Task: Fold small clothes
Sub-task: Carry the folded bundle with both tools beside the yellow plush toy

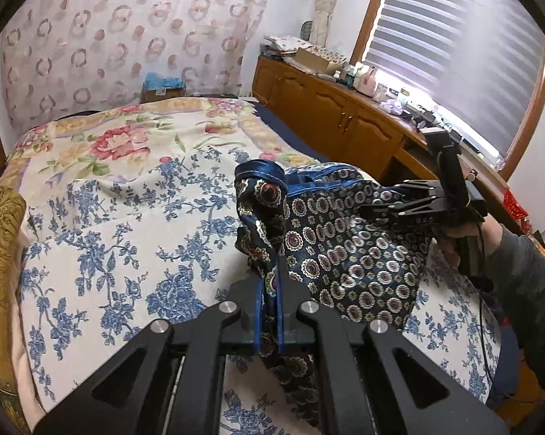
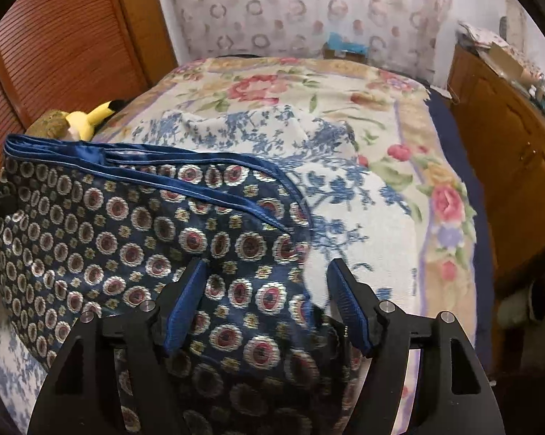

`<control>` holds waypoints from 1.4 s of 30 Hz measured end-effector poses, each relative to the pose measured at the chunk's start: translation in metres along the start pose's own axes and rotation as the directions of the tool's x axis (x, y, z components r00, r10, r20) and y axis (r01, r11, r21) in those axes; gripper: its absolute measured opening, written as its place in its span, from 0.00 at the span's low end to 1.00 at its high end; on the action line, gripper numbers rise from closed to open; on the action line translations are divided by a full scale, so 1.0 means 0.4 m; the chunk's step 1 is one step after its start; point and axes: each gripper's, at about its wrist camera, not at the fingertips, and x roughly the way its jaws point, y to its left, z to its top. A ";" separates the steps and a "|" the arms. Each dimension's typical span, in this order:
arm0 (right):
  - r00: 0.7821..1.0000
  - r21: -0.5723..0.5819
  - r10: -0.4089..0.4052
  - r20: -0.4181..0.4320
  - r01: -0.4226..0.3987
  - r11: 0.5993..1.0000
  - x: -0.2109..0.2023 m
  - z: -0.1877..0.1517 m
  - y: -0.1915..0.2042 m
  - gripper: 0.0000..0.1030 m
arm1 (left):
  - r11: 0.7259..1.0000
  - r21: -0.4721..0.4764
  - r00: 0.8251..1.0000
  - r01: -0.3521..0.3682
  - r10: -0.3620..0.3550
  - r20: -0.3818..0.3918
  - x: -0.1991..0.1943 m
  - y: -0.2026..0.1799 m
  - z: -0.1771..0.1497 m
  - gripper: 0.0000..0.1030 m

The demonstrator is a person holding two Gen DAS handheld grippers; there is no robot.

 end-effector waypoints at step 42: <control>0.940 -0.558 0.295 0.173 -0.153 0.815 0.187 0.488 1.164 0.09 | 0.820 -0.427 0.850 -0.382 0.493 0.187 -0.556 0.461 -0.384 0.04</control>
